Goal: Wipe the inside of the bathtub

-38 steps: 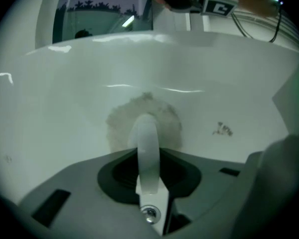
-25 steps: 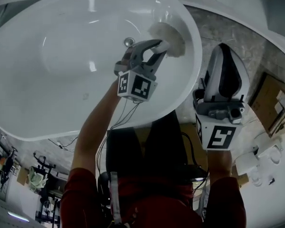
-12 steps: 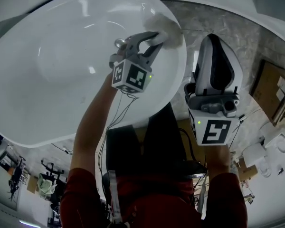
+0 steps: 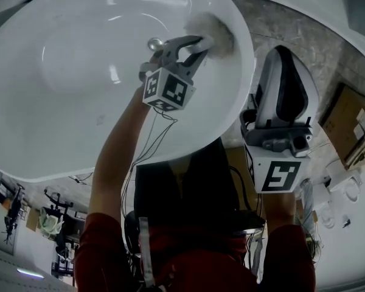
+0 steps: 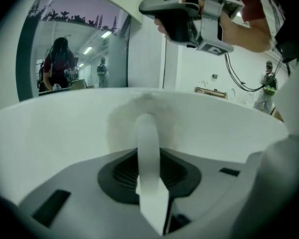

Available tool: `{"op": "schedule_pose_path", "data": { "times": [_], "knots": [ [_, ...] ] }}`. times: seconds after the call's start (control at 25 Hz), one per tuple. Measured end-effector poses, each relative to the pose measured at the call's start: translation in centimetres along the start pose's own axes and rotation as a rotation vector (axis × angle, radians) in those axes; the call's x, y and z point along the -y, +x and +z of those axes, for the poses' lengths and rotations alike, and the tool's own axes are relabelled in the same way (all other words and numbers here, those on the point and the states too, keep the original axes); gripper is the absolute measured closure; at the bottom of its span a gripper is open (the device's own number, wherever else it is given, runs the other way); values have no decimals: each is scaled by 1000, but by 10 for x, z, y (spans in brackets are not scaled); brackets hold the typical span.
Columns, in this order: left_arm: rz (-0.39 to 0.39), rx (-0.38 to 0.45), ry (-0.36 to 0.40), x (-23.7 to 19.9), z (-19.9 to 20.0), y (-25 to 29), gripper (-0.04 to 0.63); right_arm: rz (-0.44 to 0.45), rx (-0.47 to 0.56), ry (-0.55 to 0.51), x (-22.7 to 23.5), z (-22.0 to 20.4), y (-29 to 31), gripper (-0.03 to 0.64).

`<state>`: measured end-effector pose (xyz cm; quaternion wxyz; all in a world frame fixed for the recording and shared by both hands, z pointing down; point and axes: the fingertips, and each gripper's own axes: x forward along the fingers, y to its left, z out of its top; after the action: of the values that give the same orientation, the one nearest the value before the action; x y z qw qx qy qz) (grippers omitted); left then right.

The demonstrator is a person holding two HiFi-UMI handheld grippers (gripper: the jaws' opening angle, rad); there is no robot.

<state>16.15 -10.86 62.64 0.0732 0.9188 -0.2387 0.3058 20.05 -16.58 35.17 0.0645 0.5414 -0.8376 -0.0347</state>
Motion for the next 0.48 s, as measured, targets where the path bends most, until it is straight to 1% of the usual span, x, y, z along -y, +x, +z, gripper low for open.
{"op": "schedule_pose_path", "data": {
  "times": [0.16,0.28,0.48],
  "knots": [
    [-16,-63,-35,5,-54,16,502,40,-27,24,-13,-26,17,604],
    [-26,-117,-46,10,-92,28,502,74,-39,38,-21,-43,30,604],
    [-31,-212,-83,15,-150,46,502,131,-51,47,-41,-61,51,604]
  ]
}}
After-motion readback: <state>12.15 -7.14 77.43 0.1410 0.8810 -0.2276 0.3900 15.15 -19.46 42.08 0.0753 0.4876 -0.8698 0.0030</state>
